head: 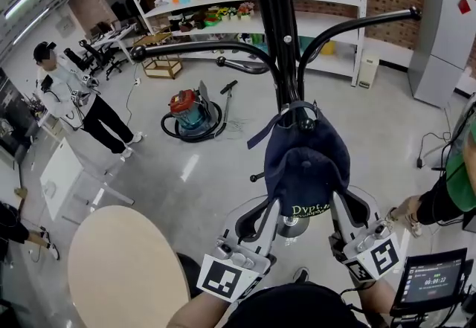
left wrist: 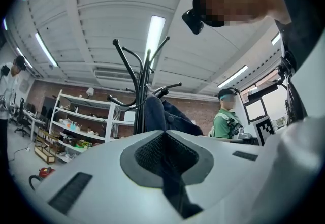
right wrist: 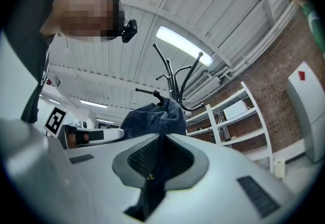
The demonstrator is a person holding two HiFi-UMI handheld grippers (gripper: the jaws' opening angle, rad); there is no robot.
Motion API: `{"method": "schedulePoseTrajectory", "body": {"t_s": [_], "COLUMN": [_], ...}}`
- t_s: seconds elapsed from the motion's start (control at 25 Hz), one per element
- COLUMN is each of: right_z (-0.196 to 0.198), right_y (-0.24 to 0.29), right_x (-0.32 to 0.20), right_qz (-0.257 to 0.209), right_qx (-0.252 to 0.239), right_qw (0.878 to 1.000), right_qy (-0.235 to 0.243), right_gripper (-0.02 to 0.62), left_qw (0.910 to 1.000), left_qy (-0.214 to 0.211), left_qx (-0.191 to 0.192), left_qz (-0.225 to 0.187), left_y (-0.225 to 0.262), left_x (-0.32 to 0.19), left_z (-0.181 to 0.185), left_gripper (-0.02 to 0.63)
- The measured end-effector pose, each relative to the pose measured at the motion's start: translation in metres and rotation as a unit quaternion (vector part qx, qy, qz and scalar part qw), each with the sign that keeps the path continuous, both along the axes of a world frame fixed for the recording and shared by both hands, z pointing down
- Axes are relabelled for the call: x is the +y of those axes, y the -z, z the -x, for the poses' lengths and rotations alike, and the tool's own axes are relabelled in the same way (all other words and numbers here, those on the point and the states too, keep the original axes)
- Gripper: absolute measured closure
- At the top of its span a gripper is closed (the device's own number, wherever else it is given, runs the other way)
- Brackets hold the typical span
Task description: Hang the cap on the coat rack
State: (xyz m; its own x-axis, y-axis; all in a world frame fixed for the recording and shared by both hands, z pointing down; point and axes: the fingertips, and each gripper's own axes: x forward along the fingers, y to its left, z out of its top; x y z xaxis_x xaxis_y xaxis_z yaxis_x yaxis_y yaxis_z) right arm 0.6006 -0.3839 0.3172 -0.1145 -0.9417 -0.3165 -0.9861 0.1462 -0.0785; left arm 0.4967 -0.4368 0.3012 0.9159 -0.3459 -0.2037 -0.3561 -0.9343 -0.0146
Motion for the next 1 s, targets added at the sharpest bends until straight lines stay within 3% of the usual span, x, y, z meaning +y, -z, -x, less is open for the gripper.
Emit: {"method": "schedulePoseTrajectory", "body": {"t_s": [0.72,0.96,1.0], "right_z": [-0.014,-0.020,-0.021], "right_y": [-0.033,-0.045,-0.046], "right_x": [-0.039,-0.042,-0.043], "right_qz": [0.046,0.069,0.071], "right_qx": [-0.026,-0.049,-0.051], "right_qw": [0.999,0.996,0.996], "right_qy": [0.012,0.017,0.019], "right_gripper": [0.565,0.565,0.565], "left_qw": [0.9990,0.9960,0.9956], "left_qy": [0.038,0.056,0.062], "left_qx": [-0.010,-0.004,0.000], "left_qz": [0.024,0.069,0.071], "left_y": [-0.019,-0.030,-0.029], "left_x": [-0.034,-0.043,-0.045], "left_z": [-0.011,-0.010,-0.008], "left_gripper": [0.592,0.591,0.558]}}
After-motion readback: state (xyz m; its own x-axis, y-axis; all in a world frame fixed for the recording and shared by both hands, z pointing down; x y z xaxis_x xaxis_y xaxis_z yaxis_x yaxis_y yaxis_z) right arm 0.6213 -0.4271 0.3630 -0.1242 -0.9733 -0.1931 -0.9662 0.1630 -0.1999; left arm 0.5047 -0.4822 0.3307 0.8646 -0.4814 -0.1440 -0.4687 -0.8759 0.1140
